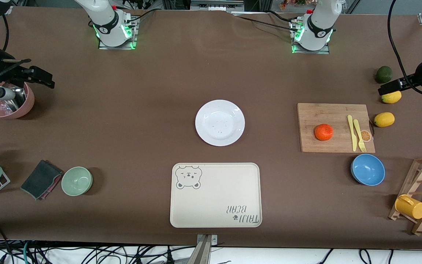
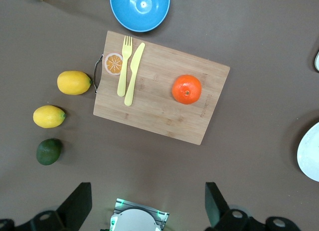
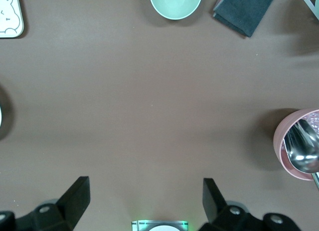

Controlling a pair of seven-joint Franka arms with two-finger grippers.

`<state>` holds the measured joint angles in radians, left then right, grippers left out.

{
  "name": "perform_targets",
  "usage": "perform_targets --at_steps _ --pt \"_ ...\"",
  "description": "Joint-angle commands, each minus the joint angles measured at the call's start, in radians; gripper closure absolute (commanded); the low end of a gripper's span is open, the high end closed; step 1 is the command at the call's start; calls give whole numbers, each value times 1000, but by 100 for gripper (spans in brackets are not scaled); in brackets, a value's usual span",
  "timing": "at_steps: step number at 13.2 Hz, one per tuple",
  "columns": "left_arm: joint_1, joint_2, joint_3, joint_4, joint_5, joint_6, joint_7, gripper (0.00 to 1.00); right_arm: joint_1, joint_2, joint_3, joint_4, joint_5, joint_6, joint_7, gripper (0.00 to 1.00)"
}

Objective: Place orange and plate with both arms

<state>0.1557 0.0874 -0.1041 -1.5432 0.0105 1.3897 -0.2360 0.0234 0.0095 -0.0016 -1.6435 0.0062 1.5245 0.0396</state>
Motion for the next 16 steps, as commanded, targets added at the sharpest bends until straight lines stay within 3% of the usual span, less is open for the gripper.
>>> perform_targets --at_steps 1,16 --pt "-1 -6 11 3 -12 -6 18 0 1 9 -1 21 15 -15 13 0" --pt "2 6 9 9 -9 -6 20 0 -2 15 -3 24 15 -21 11 0"
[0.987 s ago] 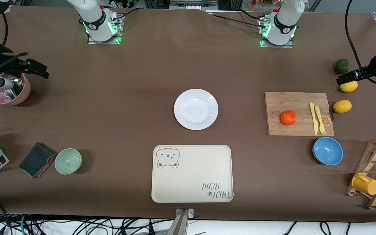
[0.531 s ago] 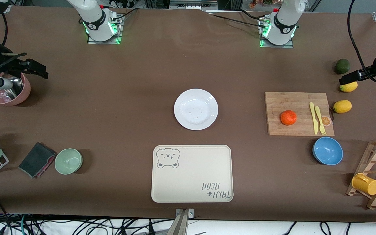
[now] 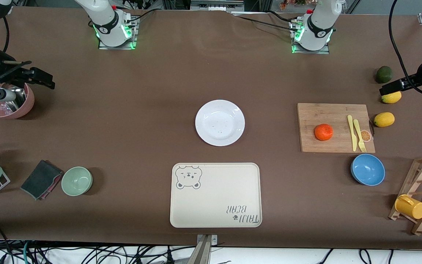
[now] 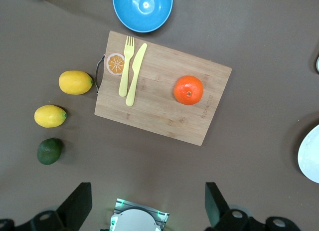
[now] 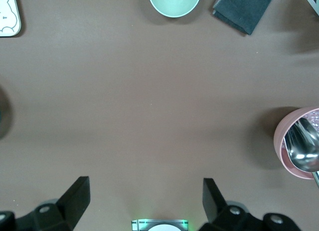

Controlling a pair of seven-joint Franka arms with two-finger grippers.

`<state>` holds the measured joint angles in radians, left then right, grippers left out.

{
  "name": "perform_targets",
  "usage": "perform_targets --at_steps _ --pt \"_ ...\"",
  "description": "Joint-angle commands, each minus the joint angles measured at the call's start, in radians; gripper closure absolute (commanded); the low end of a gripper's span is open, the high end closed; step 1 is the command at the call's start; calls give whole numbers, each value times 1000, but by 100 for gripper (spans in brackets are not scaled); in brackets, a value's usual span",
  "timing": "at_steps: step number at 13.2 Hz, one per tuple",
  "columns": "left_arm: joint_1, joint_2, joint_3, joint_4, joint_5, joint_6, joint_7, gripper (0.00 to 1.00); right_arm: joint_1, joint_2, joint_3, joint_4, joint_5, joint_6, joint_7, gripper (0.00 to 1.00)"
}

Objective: Place orange and plate with both arms

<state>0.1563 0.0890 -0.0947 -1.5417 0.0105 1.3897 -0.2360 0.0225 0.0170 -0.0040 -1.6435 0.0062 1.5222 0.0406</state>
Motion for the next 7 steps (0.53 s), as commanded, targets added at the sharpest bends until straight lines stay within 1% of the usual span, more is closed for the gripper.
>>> perform_targets --at_steps 1,3,4,6,7 --pt "-4 -6 3 -4 -10 -1 18 0 -1 8 -2 24 15 -19 10 0" --pt "-23 -40 1 -62 -9 2 7 0 -1 8 -2 24 20 -16 10 0" --pt "-24 -54 1 -111 -10 17 7 0 -1 8 -2 24 20 -16 10 0" --pt "-27 -54 0 -196 -18 102 7 0 -1 8 -2 24 20 -14 10 0" --pt "-40 -52 0 -239 -21 165 10 0 -3 9 -2 24 21 -14 12 0"
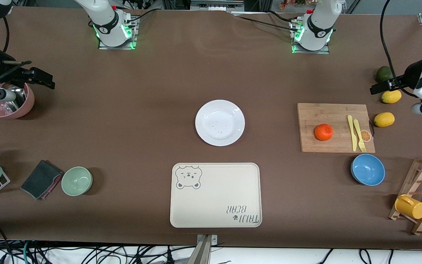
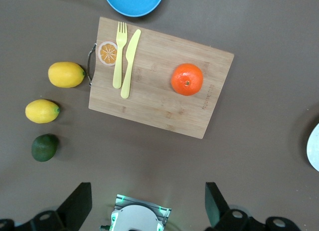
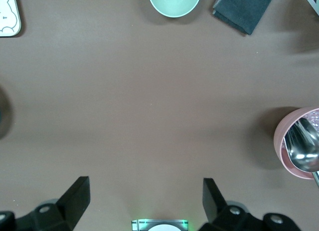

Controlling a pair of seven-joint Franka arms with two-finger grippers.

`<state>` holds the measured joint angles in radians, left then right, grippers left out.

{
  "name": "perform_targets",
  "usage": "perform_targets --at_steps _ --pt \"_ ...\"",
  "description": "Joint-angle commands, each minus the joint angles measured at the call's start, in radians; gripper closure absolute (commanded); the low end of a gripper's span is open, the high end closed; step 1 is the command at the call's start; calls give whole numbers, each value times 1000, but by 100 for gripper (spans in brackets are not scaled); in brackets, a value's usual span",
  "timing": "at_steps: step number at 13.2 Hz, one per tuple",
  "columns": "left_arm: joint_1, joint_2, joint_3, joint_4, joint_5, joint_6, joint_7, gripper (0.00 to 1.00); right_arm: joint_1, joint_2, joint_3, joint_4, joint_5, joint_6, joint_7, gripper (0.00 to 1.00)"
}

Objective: Place orange and plate with both arms
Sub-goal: 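Reach the left gripper down over the orange on the cutting board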

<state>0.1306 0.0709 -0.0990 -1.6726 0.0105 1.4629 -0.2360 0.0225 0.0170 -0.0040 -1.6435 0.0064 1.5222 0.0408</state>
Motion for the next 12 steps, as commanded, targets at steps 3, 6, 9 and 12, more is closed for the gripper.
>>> perform_targets --at_steps 3,6,9,12 --pt "-34 -19 4 -234 -23 276 17 0 -1 11 -2 24 21 -19 10 0" --pt "-57 38 2 -352 -23 480 18 0 -1 11 -2 24 21 -19 10 0" --pt "-78 96 2 -449 -23 649 18 0 -1 11 -2 24 21 -19 10 0" --pt "-82 165 2 -476 -23 764 18 0 -1 11 -2 24 21 -19 10 0"
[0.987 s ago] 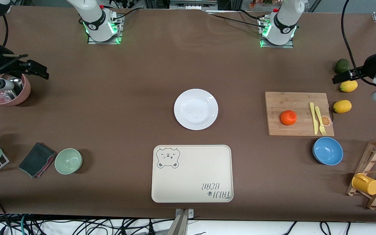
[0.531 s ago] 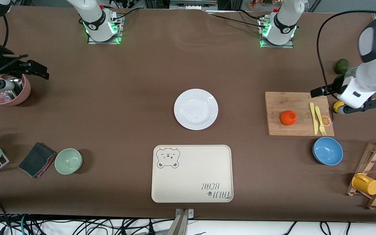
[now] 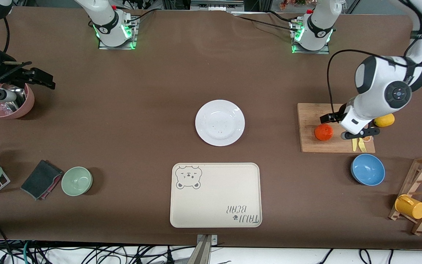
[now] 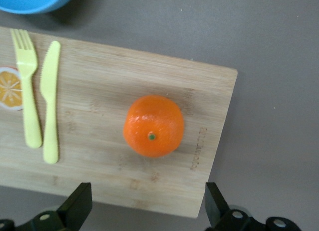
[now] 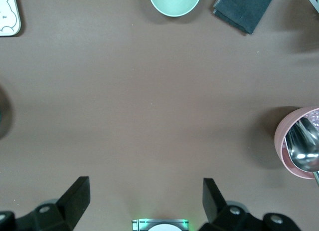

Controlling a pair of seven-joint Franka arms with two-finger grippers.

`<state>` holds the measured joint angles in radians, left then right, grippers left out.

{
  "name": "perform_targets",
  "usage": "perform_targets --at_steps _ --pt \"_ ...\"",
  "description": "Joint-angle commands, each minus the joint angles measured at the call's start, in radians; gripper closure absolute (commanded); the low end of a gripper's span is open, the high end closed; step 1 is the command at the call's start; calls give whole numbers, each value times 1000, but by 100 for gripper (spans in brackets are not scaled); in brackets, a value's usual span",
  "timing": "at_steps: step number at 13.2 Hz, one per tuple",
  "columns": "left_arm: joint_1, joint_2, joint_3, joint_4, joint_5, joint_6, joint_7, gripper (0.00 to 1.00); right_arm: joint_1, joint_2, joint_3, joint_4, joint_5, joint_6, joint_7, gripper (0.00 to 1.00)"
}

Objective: Place orange and plate with both arms
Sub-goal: 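Reach the left gripper down over the orange on the cutting board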

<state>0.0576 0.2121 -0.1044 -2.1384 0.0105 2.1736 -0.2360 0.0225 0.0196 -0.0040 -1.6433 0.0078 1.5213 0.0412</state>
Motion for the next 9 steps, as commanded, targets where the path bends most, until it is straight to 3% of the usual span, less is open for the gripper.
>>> perform_targets --at_steps 1,9 --pt "-10 45 9 -11 -23 80 18 0 -1 8 -2 23 21 -18 8 0" --pt "-13 170 11 -11 -9 222 24 0 -3 8 -2 23 21 -20 9 0"
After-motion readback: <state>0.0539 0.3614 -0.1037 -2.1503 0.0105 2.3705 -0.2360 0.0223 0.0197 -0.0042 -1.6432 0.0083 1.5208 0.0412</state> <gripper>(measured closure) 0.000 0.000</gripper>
